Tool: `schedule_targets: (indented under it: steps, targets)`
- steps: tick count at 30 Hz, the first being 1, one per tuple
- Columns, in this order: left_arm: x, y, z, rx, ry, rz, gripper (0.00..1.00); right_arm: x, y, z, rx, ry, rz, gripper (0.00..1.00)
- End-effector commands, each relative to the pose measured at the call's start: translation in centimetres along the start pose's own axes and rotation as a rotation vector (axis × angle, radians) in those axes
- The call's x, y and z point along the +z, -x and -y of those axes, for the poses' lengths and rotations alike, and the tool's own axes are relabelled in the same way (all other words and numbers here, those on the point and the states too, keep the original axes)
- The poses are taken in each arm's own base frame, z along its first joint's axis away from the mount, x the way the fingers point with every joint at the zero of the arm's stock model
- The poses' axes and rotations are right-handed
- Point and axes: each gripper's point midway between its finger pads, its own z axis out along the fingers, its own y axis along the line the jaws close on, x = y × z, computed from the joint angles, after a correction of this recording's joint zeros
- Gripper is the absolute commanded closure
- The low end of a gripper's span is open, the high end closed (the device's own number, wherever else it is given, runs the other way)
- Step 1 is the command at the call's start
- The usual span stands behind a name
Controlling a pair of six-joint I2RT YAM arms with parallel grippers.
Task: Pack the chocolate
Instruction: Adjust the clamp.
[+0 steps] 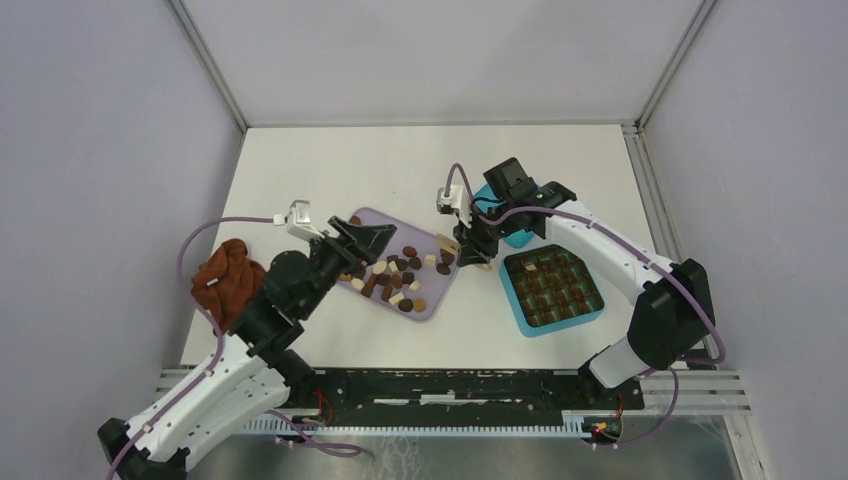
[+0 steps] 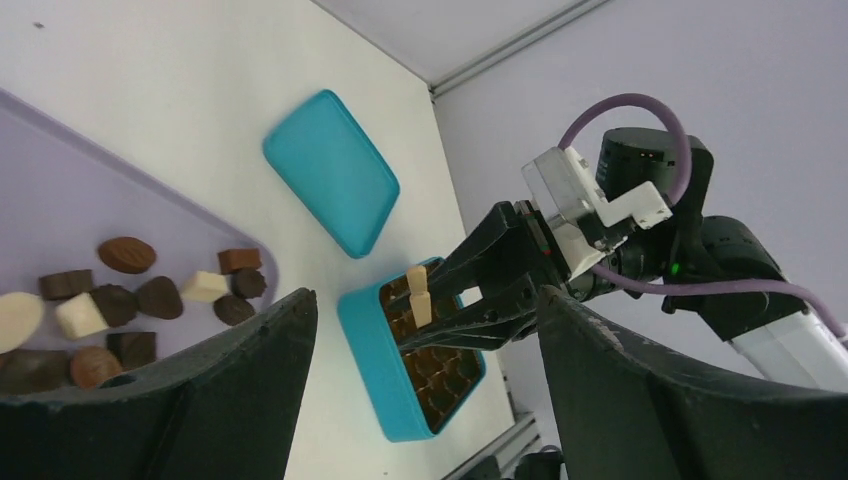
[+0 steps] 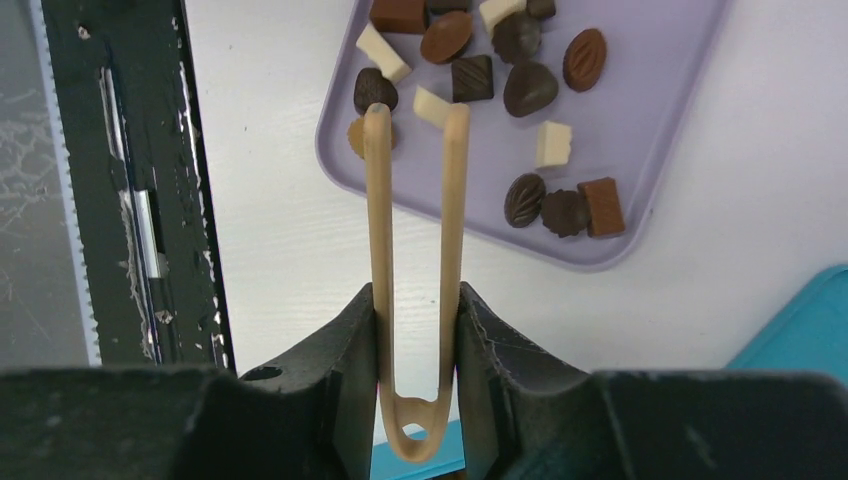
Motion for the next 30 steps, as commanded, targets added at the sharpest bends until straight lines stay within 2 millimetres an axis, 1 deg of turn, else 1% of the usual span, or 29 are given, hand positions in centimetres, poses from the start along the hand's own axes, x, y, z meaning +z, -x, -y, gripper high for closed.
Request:
schedule_targets:
  steps: [1,5,7,8,13,16,18,21,25,30]
  targets:
    - [2.0,0.6,4.3,-0.216,-0.139,0.009,0.14,-1.9,4.5,0.6,-0.022,-0.054,0.115,0.65]
    - [4.3,-0.5,4.6,-0.223,-0.057,0.002,0.14,-1.8,5.1,1.1,-0.007,-0.072,0.133,0.66]
    - [5.2,-1.6,4.7,-0.226,-0.025,-0.014,0.16,-1.9,5.5,1.3,-0.005,-0.081,0.143,0.66]
    - [6.2,-2.9,4.4,-0.235,0.015,-0.029,0.18,-2.1,5.9,1.4,-0.004,-0.087,0.153,0.66]
    - [7.8,-5.1,4.1,-0.241,0.074,-0.055,0.21,-2.1,6.4,1.4,-0.003,-0.083,0.168,0.66]
    - [8.6,-5.7,3.9,-0.229,0.103,-0.062,0.25,-2.0,6.4,1.3,0.003,-0.073,0.173,0.66]
    - [9.1,-6.1,3.3,-0.221,0.143,-0.064,0.28,-2.1,6.6,1.2,0.002,-0.071,0.180,0.66]
    - [9.4,-6.0,2.9,-0.237,0.162,-0.044,0.32,-2.1,6.6,1.0,0.002,-0.067,0.186,0.66]
    - [10.0,-6.1,2.9,-0.241,0.171,-0.033,0.37,-1.9,6.5,0.8,0.010,-0.061,0.193,0.66]
    - [11.0,-6.9,2.8,-0.236,0.187,-0.053,0.46,-1.9,6.5,1.1,0.018,-0.079,0.192,0.66]
